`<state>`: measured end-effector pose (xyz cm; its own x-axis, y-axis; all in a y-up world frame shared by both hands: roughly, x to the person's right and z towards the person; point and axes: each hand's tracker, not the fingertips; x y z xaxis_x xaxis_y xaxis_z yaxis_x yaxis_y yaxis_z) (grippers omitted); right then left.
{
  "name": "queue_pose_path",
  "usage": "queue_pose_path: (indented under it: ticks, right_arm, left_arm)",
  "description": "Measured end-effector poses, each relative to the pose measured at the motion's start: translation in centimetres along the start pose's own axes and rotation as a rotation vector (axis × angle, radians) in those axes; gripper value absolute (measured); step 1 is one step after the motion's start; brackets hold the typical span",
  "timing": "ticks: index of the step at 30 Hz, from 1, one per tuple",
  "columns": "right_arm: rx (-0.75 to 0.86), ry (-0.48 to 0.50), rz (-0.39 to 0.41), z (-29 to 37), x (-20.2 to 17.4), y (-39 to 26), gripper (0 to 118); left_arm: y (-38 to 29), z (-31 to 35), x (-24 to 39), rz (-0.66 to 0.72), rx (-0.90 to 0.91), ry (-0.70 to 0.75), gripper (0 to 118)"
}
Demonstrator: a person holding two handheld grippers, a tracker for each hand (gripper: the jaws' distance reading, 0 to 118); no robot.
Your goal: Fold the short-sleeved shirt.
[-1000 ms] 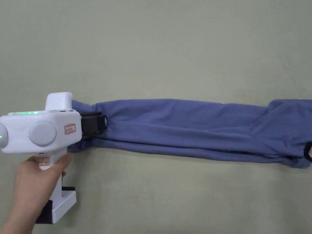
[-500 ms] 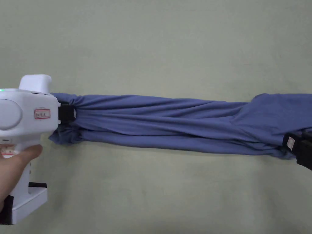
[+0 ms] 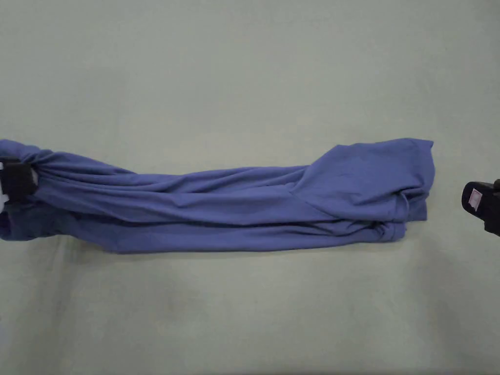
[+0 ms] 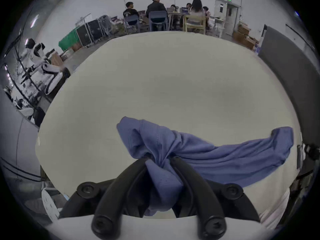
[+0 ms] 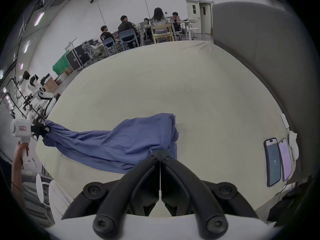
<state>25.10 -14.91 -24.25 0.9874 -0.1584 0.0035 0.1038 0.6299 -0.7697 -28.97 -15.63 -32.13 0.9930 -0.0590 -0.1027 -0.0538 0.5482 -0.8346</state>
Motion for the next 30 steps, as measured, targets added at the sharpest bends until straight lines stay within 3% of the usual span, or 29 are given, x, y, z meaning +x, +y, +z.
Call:
queue_pose_path:
  ticks: [8,16,18,19,20,22,26,27,28,29,30]
  right_arm:
    - [-0.016,0.005,0.025,-1.2,-0.6,0.2,3]
    - [-0.054,0.003,0.004,-2.4,0.5,-0.6,3]
    - [-0.068,0.011,-0.002,-2.8,0.5,-0.8,3]
    - [-0.072,0.016,-0.005,-2.9,0.4,-0.9,3]
    - [-0.074,0.022,-0.007,-2.9,0.4,-1.0,3]
    - [-0.077,0.037,-0.014,-2.9,0.3,-1.0,3]
    - [-0.076,0.048,-0.019,-3.0,0.2,-1.0,3]
    - [-0.075,0.046,-0.016,-3.0,0.2,-1.0,3]
    - [-0.075,0.046,-0.013,-3.0,0.1,-1.0,3]
    - [-0.075,0.045,-0.011,-2.9,0.1,-1.0,3]
    - [-0.075,0.044,-0.008,-2.9,0.1,-1.0,3]
  left_arm:
    - [-1.4,-1.8,15.1,-0.156,-0.028,-0.233,12]
    - [-3.7,-5.8,21.1,-0.09,-0.114,-0.305,12]
    - [-3.7,-6.8,20.4,-0.013,-0.14,-0.382,57]
    - [-3.5,-7.0,19.5,0.068,-0.179,-0.498,71]
    - [-3.3,-6.9,18.7,0.14,-0.223,-0.586,73]
    - [-2.4,-5.1,16.5,0.262,-0.251,-0.631,73]
    - [-0.5,1.1,12.3,0.167,-0.02,-0.513,73]
    - [-0.5,2.1,11.8,0.092,0.023,-0.462,72]
    - [-0.6,2.4,11.8,-0.026,0.054,-0.364,61]
    - [-0.5,1.6,12.4,-0.081,0.032,-0.267,19]
    - [-0.8,0.4,13.0,-0.105,-0.004,-0.185,2]
